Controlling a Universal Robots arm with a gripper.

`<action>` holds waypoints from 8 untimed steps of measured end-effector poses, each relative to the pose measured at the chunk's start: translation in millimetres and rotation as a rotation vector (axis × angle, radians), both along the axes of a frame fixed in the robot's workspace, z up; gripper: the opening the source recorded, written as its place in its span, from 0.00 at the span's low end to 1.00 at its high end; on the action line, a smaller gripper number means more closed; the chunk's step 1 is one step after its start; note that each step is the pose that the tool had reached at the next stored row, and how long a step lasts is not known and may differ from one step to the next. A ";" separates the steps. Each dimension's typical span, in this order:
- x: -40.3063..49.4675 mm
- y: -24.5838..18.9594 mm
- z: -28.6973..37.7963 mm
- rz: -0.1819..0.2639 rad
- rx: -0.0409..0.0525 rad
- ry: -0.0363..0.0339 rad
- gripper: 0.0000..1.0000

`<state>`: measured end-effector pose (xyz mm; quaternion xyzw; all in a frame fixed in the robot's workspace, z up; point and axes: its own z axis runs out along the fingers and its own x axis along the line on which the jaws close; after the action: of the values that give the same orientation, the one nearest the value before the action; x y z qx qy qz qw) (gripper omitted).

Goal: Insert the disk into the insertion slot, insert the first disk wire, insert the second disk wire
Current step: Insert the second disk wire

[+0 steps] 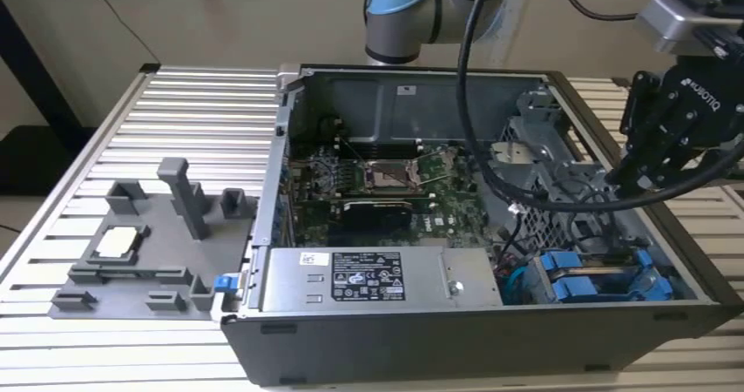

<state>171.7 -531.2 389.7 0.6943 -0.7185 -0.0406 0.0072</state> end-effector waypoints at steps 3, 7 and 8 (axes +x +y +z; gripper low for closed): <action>-13.8 1.4 -0.3 0.000 0.0001 -0.0039 0.27; -32.0 3.6 -0.6 0.000 0.0000 -0.0121 0.27; -36.6 4.1 -0.7 0.000 0.0001 -0.0143 0.27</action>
<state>135.1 -527.2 388.9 0.6945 -0.7186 -0.0357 0.0021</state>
